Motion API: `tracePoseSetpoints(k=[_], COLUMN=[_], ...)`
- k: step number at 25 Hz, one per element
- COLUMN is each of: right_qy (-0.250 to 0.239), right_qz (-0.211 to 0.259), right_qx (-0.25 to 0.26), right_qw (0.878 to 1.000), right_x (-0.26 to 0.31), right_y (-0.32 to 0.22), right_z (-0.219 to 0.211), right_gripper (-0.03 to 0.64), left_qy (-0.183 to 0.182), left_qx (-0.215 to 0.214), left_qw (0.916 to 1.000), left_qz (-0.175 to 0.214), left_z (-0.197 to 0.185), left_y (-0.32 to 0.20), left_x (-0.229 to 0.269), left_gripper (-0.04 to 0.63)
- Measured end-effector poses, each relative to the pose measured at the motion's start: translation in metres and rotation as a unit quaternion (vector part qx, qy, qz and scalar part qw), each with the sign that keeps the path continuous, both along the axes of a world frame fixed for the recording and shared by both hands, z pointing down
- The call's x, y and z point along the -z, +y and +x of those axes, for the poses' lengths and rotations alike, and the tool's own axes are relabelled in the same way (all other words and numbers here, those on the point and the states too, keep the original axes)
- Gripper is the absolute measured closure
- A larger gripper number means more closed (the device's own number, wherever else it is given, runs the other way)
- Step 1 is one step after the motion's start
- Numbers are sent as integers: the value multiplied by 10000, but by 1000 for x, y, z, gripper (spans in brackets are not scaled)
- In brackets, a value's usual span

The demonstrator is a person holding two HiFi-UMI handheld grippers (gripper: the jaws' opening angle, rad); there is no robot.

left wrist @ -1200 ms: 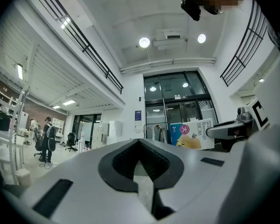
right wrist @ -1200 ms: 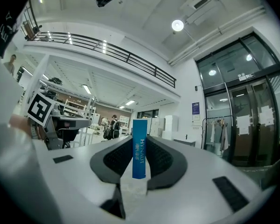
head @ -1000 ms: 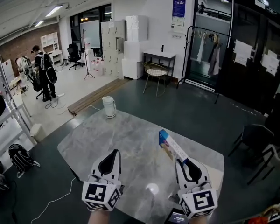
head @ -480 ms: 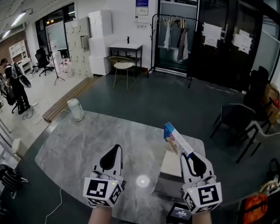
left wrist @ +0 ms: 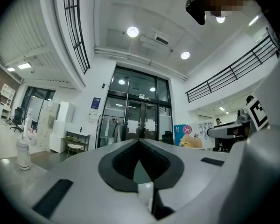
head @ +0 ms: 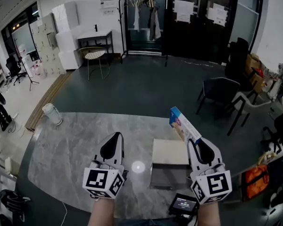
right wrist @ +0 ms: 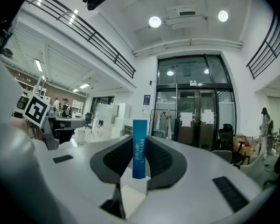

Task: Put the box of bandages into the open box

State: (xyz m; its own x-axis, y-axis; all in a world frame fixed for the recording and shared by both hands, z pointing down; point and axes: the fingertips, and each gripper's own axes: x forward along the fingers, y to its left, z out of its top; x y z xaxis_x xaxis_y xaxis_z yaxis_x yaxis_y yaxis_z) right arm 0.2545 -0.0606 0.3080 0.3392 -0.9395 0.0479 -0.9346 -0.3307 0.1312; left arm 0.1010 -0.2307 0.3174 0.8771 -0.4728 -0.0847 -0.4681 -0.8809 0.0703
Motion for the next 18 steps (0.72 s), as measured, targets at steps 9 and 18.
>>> tracePoseSetpoints(k=[9, 18], right_qy=[-477, -1209], right_qz=[-550, -1260], right_qx=[-329, -186], right_qw=[9968, 9845], right_x=[-38, -121], right_y=[16, 20], right_z=[21, -7], right_gripper=[517, 517], left_qy=[-468, -1218], left_qx=[-361, -414], left_qw=[9975, 9874], left_qz=[-384, -920], left_z=[32, 9], left_y=[4, 13], left_x=[-36, -118], left_gripper=[585, 584])
